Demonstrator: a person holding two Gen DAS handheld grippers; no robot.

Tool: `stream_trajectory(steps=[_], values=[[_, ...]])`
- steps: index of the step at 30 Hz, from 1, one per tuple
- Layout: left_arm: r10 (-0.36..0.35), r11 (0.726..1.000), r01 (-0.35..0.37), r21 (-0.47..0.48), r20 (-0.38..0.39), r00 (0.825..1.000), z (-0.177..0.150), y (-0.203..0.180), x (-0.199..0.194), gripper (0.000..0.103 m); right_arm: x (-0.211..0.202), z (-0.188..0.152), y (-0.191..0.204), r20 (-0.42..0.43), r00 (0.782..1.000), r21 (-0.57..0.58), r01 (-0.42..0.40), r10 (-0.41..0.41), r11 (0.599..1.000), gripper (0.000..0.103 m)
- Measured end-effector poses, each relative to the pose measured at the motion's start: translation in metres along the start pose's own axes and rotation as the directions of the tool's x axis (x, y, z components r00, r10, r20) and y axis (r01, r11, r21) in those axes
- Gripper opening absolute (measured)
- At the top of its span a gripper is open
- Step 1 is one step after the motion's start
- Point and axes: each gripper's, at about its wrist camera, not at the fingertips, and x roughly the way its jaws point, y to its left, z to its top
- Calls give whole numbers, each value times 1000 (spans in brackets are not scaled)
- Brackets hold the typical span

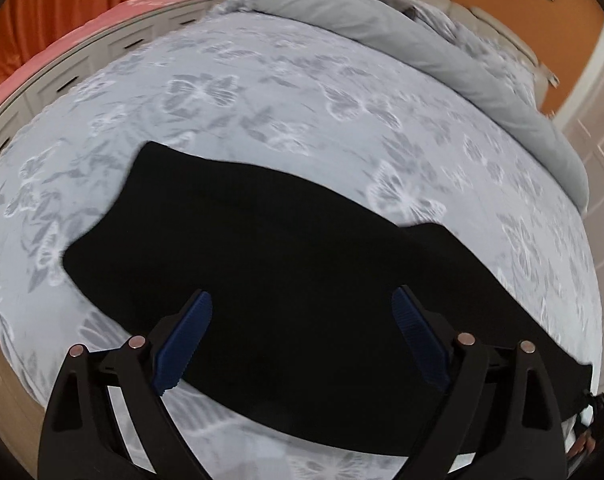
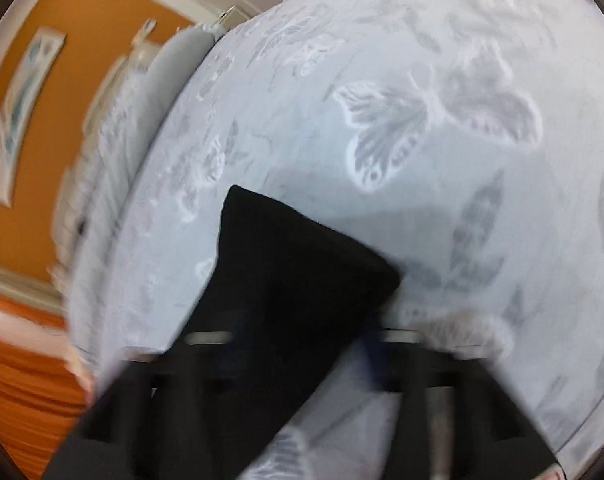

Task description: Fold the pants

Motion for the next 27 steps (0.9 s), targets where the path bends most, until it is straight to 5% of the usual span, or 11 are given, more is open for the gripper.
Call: stream_trajectory(steps=[3,7,12,18,27], values=[[12,999,-11,49,-11,1000,-8,-20,7,90,-11,-6,31,65,997,-115,45,-37,992,11],[36,995,-37,97,14,999,-11,-34,6,90,-42,-35,99,154,988,-356,28,29,934,10],[44,993,-48,107,43,998,-10,-35,2,90,-51,-90,167,80,986,-552,-79,147,830,10],[31,998,-30,47,-6,1000,-5,-16,8,90,-28,-178,242,-71,978,-748,-184,198,637,10],[51,999,-51,-6,0,999,3,22,0,90,33,-325,284,-224,975,-920,-216,14,328,10]])
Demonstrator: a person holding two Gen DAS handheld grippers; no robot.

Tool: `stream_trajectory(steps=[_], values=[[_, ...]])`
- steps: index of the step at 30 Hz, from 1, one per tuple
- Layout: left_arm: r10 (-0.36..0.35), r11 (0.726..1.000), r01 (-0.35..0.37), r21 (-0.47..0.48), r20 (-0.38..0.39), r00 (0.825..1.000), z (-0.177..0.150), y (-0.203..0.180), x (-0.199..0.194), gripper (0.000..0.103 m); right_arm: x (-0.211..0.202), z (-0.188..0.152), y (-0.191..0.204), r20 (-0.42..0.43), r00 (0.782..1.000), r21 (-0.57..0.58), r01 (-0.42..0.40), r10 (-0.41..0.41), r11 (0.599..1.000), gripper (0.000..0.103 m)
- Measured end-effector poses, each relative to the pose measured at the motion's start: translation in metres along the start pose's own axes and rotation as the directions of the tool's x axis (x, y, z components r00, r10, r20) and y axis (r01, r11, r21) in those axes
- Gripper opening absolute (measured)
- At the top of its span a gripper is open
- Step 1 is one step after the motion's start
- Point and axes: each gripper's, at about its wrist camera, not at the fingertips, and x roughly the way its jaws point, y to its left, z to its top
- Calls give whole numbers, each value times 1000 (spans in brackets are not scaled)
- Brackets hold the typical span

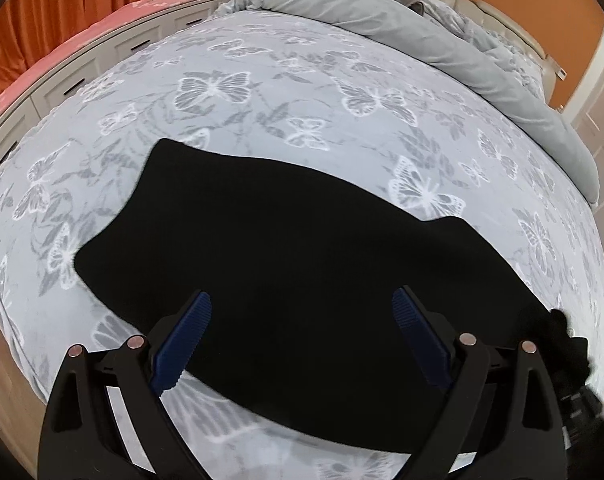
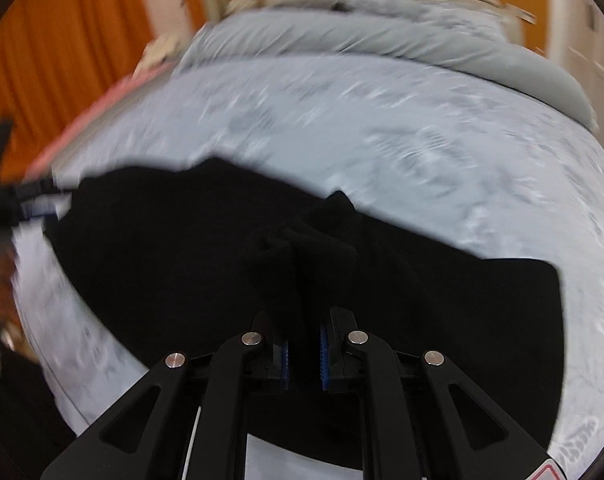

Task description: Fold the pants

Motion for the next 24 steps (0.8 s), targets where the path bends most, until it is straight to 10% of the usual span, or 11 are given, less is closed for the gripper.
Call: stream_trajectory(steps=[5,10,16,24], values=[[12,1000,-12,-18,-8,1000,4,27,-3,91,28,-11,46,-30,997,-179,68,-74,981,30],[18,997,-19,-70,-15,1000,10,61,-6,91,-32,-5,40,98,994,-188,-19,38,982,71],[10,986,-15,-166,-35,999,16,103,-3,91,-29,-3,16,55,997,-100,-48,53,994,72],[-26,967,7,-255,-69,997,15,136,2,92,23,-21,78,-12,997,-331,65,-73,941,58]])
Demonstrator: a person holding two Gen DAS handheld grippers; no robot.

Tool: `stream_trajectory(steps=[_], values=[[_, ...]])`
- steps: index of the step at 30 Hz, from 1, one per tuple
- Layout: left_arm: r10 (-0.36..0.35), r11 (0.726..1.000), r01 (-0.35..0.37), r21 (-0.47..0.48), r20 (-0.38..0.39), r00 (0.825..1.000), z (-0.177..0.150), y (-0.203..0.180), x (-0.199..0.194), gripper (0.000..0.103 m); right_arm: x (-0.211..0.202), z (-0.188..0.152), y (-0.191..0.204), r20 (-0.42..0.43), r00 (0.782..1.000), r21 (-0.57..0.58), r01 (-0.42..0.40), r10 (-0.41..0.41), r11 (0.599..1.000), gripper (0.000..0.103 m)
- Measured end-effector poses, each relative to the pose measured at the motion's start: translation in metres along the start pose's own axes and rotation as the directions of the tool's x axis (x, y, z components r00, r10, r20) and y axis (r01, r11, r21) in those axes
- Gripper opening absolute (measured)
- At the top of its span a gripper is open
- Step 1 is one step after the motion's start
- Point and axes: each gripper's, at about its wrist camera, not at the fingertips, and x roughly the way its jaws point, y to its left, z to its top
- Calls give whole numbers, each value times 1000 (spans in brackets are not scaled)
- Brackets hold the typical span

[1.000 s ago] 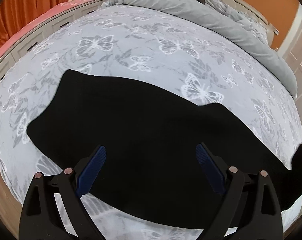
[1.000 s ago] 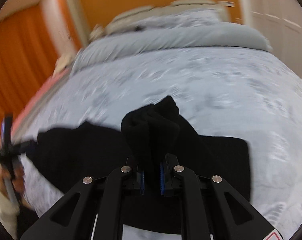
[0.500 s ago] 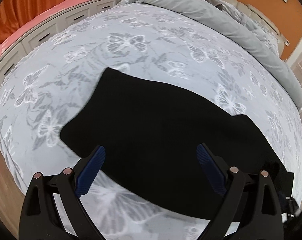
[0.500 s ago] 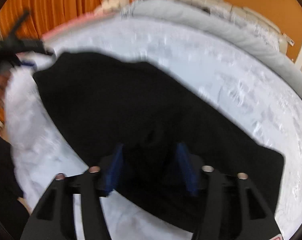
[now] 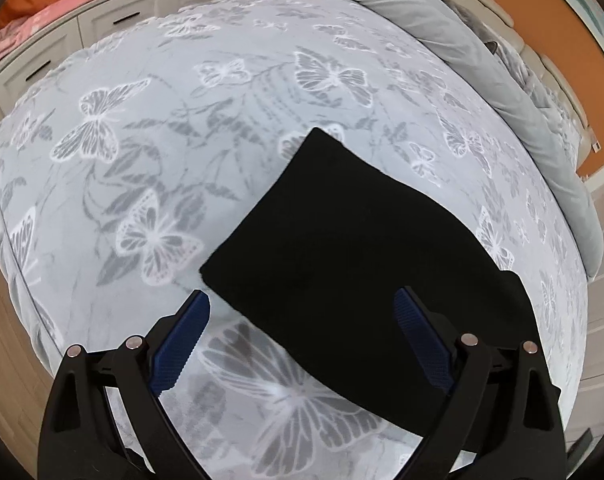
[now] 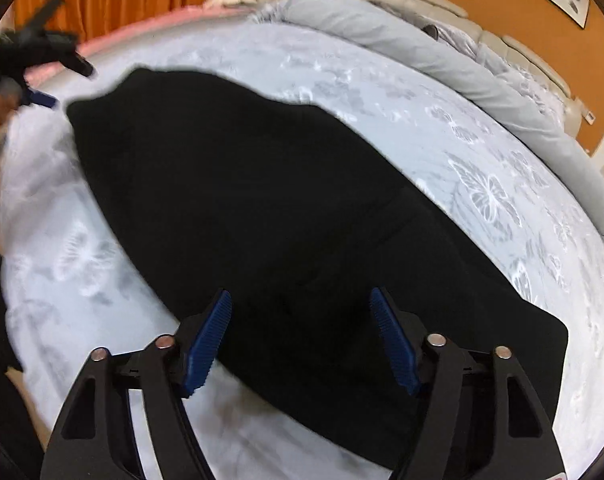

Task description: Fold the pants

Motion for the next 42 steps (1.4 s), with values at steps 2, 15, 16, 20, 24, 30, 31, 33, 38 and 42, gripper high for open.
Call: stream_trajectory(steps=[2,15,16,20,24,30,31,33,38,42], values=[[-2,1000,2,-1,-7,1000,0,4,1,92,11,4,-2,-6,1000,57,22,-22,998,36],[16,1000,-17,-14,-36,999,6,24,12,92,36,38,20,59,998,127,-40,33,991,39],[2,1000,-3,-21,-49,999,7,26,14,92,31,45,28,34,998,84,-62,59,995,56],[-103,987,90,-131,-99,990,11,47,23,94,-18,53,5,159,976,140,-171,149,975,63],[-287,902,211,-377,-157,945,8,84,48,95,-52,42,-47,241,969,283,-112,42,953,76],[-429,814,318,-486,-135,893,9,91,61,93,-45,10,-133,146,989,580,-60,-30,812,77],[-438,805,321,-499,-135,889,8,90,64,91,-44,5,-141,141,990,615,-66,-27,786,77],[-450,800,333,-499,-133,883,8,82,66,40,-48,-10,-154,143,989,670,-78,-25,738,77],[-378,845,291,-448,-115,919,8,55,59,13,-75,-33,-188,155,981,750,-38,-120,660,78],[-265,954,272,-127,65,962,6,-21,-2,12,-96,-60,-214,163,974,814,-43,-158,579,78]])
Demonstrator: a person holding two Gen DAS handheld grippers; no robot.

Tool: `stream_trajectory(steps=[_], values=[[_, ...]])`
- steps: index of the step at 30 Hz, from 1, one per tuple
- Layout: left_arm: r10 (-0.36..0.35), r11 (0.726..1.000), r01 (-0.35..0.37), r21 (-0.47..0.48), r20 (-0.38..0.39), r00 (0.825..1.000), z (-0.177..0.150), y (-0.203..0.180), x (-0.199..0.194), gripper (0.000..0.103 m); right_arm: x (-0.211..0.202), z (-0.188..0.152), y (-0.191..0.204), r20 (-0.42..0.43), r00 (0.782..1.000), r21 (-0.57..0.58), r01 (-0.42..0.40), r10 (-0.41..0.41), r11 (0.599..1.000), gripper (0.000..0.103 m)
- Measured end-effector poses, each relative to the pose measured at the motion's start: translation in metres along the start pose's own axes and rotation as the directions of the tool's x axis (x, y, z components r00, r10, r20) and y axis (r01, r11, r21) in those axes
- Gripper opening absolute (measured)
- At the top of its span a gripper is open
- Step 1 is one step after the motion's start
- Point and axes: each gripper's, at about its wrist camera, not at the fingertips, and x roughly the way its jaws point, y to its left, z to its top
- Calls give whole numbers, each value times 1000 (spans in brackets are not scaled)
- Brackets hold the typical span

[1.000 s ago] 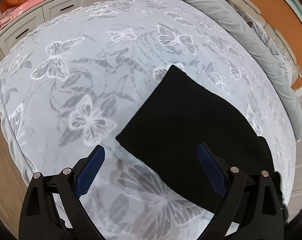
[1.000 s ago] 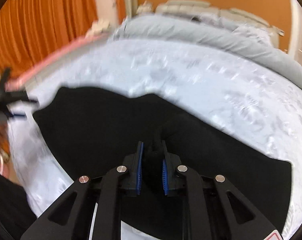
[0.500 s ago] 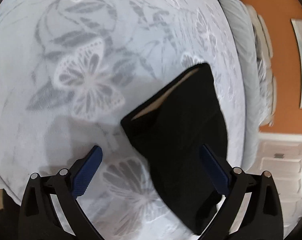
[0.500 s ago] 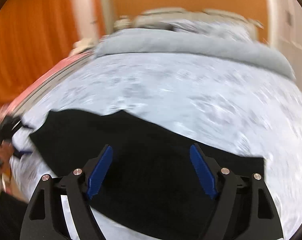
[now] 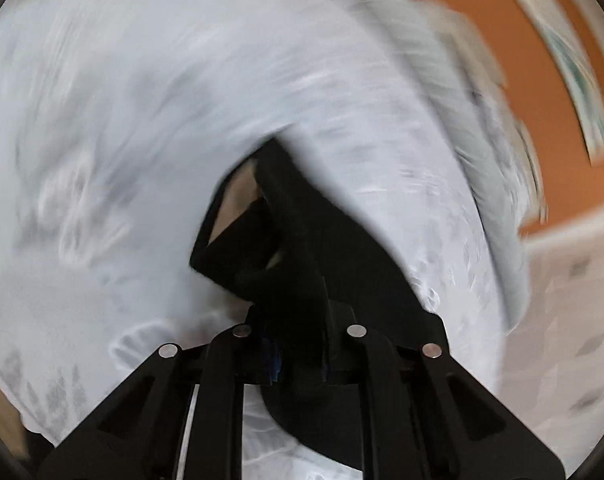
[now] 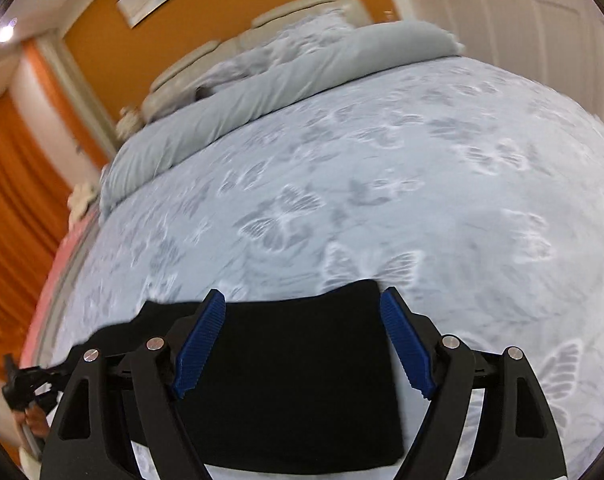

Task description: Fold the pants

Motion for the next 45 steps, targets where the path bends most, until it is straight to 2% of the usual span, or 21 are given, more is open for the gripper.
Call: stream_trajectory(steps=[3,7,10,12,13,14,16,17,19,20,21,22,24,25,28,31,35,39,40,41,45], values=[[-39,959,1,284,126,991,-43,-87,-24,12,-12,4,-28,10,1000,72,25,-26,997,78],[-120,847,58,529,83,989,-126,-178,-15,13,-21,6,-59,4,999,148,32,-32,988,78],[-76,720,67,690,-18,997,-204,-223,21,17,-25,7,-71,1,999,154,54,-54,987,78],[18,608,26,793,-46,999,-258,-237,57,20,-23,7,-76,-6,996,141,85,-85,986,78],[57,557,0,830,-39,998,-280,-240,68,21,-22,7,-77,-12,995,137,96,-95,986,78],[85,481,-61,874,23,996,-304,-243,74,22,-18,6,-79,-23,995,132,102,-100,986,78],[43,404,-137,905,131,991,-322,-247,63,28,-14,4,-79,-46,995,128,96,-91,987,78],[4,388,-135,912,145,989,-324,-248,51,32,-11,3,-78,-55,995,124,86,-80,988,78],[-94,426,16,904,26,995,-315,-245,30,83,-5,-1,-68,-84,995,88,57,-50,994,78],[-159,477,91,874,-15,987,-304,-241,15,98,-2,-4,-60,-100,995,62,36,-29,997,78],[-221,524,112,844,7,975,-293,-234,0,98,2,-7,-51,-116,993,40,10,-5,999,78],[-274,547,129,827,32,961,-286,-228,-14,98,5,-9,-42,-133,991,24,-18,21,1000,78],[-343,568,115,815,107,933,-263,-222,-40,98,14,-17,-22,-182,979,-5,-98,96,995,78],[-354,581,95,808,146,924,-256,-224,-45,98,20,-23,-9,-214,967,-13,-147,141,989,78],[-324,688,8,725,297,898,-202,-205,-53,98,38,-42,24,-299,927,-23,-246,228,969,78],[-167,794,-80,603,343,924,-148,-180,-42,98,61,-60,53,-376,895,-45,-276,240,960,78],[-11,922,-87,376,250,968,-87,-129,-23,98,90,-82,77,-453,865,-48,-263,214,964,85],[19,973,-76,219,253,967,-64,-80,-32,98,92,-89,95,-407,897,-118,-239,172,964,84],[46,974,-102,201,267,963,-58,-73,-34,98,91,-92,100,-393,902,-137,-249,178,959,76],[61,974,-119,196,276,959,-60,-71,-36,98,92,-93,104,-394,900,-156,-264,185,952,45],[133,962,-197,188,305,943,-51,-51,-42,98,94,-94,112,-384,906,-183,-264,179,947,21]])
